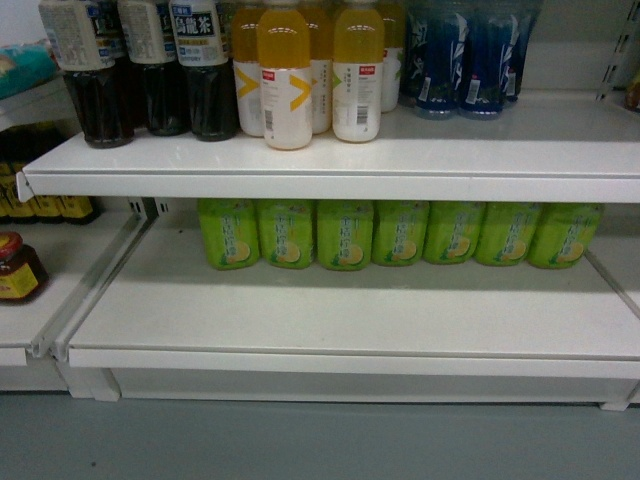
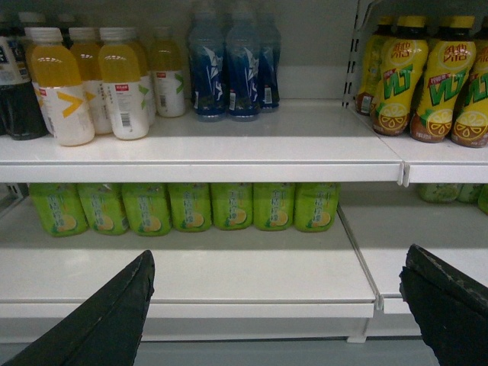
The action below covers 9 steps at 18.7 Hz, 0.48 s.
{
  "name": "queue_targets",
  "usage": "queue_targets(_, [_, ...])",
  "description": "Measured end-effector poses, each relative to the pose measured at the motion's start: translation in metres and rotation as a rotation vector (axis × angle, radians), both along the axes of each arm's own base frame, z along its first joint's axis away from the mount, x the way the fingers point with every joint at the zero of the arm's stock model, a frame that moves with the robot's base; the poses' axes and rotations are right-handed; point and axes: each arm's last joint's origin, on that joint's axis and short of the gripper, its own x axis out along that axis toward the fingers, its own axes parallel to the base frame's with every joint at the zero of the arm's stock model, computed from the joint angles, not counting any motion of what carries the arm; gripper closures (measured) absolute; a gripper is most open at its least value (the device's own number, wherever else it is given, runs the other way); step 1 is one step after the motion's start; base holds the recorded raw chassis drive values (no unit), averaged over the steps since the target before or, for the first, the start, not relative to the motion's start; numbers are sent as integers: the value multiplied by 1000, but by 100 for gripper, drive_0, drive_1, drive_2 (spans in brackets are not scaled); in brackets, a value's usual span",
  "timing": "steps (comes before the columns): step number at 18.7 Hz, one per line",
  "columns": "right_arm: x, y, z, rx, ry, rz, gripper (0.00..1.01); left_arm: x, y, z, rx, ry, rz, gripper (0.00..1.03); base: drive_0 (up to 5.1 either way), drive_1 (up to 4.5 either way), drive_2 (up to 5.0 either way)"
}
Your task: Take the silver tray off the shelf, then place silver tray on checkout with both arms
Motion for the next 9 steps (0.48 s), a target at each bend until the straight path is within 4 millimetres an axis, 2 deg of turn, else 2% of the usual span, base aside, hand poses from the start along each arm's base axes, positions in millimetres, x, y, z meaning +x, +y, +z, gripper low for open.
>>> queue_targets(9, [0, 0, 0, 0, 0, 0, 3, 0, 0, 0, 0, 0, 0, 5, 0, 0, 0])
